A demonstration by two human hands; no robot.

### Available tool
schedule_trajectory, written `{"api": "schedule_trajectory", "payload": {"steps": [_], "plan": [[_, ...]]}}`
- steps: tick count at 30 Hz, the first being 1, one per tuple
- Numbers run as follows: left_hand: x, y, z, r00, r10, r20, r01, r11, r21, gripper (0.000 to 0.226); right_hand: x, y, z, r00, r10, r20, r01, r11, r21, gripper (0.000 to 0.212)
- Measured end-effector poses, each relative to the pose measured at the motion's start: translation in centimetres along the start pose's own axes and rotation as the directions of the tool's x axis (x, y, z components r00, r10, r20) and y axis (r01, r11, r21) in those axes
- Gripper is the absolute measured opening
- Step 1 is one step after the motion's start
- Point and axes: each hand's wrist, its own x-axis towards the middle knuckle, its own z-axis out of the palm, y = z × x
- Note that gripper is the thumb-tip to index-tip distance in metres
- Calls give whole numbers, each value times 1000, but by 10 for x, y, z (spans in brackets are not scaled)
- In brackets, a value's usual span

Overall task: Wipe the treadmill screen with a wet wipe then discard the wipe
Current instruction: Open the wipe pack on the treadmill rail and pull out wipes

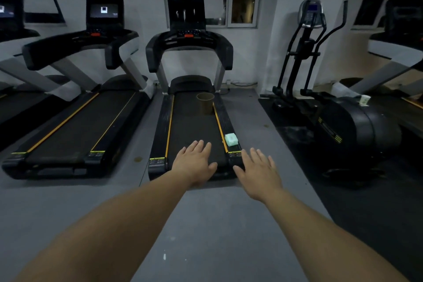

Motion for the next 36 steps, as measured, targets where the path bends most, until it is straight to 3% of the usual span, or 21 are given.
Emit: {"api": "schedule_trajectory", "payload": {"steps": [18,36], "plan": [[305,-87,29,994,61,88,-58,998,-40,76,311,23,43,995,72,62,-71,997,-18,65],[615,-69,93,973,-51,225,66,996,-59,84,613,162,113,977,1,213,0,1000,-1,65]]}}
